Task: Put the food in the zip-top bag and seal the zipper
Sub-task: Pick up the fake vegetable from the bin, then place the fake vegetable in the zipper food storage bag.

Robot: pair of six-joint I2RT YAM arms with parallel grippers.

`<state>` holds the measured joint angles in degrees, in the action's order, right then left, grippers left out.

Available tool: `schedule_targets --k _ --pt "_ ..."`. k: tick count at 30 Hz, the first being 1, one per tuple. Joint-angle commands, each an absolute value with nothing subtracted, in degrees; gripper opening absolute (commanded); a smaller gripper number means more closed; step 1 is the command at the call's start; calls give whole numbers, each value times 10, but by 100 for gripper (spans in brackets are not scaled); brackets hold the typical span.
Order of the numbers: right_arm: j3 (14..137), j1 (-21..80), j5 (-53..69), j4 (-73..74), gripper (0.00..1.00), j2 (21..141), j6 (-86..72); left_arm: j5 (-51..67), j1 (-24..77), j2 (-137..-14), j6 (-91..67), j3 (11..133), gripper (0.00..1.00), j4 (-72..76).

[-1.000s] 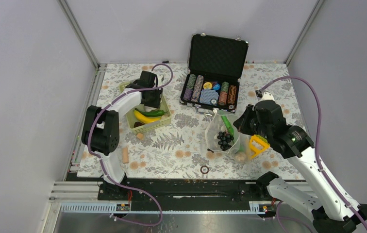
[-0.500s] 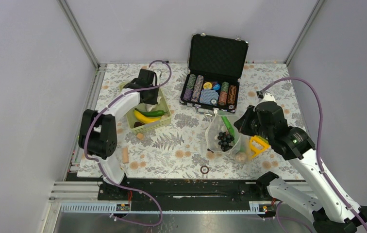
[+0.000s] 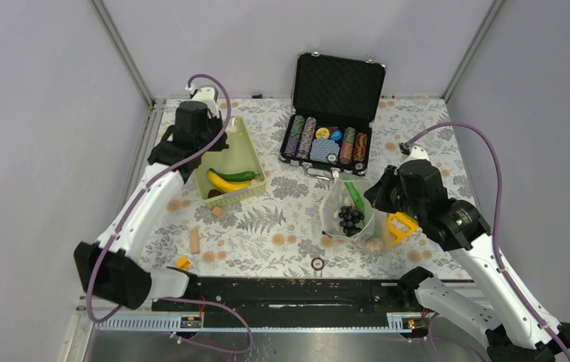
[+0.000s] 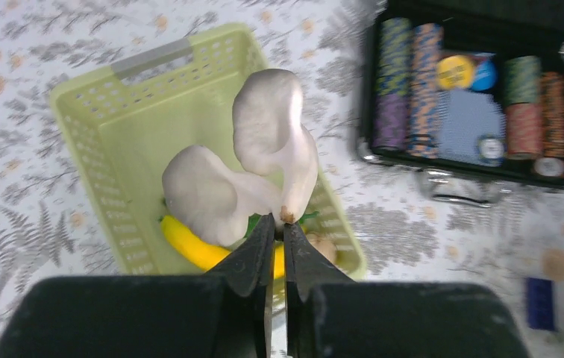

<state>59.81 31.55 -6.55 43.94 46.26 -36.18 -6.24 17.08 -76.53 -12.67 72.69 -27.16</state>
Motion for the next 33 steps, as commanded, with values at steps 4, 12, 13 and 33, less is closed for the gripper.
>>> schedule_targets --k 4,12,13,33 --pt "607 312 -73 419 0 460 -353 323 189 -648 -144 664 0 -143" --pt "608 312 -42 411 0 463 -356 513 378 -554 -7 600 0 -55" --pt "608 312 -35 409 0 464 -357 549 397 -556 20 602 0 -57" --pt "614 312 82 388 0 471 -364 495 501 -804 98 748 0 -178"
